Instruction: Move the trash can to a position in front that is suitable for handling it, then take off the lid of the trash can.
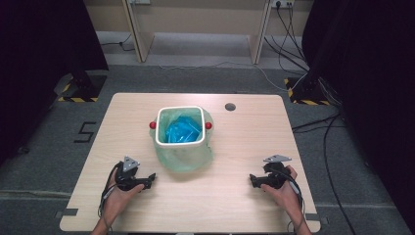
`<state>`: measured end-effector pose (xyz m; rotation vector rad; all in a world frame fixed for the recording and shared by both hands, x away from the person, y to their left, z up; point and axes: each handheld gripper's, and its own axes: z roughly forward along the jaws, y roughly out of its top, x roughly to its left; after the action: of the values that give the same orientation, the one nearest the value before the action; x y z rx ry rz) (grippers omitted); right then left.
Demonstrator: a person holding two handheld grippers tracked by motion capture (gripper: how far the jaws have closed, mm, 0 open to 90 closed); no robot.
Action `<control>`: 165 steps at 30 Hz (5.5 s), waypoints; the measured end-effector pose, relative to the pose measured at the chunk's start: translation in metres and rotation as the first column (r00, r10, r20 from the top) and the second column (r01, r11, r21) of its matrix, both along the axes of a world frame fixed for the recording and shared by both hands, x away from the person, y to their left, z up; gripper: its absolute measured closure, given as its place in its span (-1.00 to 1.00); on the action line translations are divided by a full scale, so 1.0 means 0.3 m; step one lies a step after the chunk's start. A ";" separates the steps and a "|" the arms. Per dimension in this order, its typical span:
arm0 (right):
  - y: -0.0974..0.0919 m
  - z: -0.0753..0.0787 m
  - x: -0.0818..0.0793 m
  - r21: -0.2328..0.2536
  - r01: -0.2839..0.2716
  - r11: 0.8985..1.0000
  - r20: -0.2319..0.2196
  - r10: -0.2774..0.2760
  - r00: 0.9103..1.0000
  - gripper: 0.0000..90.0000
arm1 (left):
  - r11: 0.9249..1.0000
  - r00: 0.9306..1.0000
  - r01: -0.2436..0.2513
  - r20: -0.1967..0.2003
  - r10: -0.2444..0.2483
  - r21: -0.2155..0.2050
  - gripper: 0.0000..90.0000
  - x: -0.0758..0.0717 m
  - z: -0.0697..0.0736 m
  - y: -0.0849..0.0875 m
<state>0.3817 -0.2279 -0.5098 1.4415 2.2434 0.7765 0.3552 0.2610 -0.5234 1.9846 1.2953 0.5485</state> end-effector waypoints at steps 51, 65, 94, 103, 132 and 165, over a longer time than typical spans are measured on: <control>0.355 0.175 0.392 0.165 -0.089 0.982 0.040 0.083 0.996 -0.65 | 0.969 0.990 -0.136 0.005 0.140 -0.209 -0.67 0.335 0.116 0.025; 0.429 0.138 0.419 0.229 -0.101 0.968 0.024 0.098 0.995 -0.67 | 0.981 0.995 -0.090 0.016 0.094 -0.173 -0.61 0.348 0.137 -0.069; 0.180 0.130 0.189 0.216 -0.046 0.975 -0.009 0.049 0.999 -0.48 | 0.984 0.998 0.060 0.008 -0.060 -0.167 -0.44 0.265 0.156 -0.321; 0.164 0.125 0.126 0.193 -0.050 0.980 0.013 0.048 0.999 -0.49 | 0.984 0.995 0.098 0.016 -0.096 -0.151 -0.42 0.217 0.160 -0.337; 0.058 0.083 0.097 0.258 0.022 0.966 -0.016 -0.018 1.000 -0.65 | 0.986 0.995 0.102 0.033 -0.099 -0.129 -0.65 0.045 0.104 -0.194; 0.008 0.285 0.158 0.268 0.026 0.963 0.087 -0.051 0.995 -0.62 | 0.975 0.982 0.183 0.067 -0.176 -0.123 -0.67 -0.080 0.112 -0.204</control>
<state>0.4291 -0.2256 -0.4242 1.5264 2.0958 1.1444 0.3311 0.1999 -0.4898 1.9414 1.0765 0.4192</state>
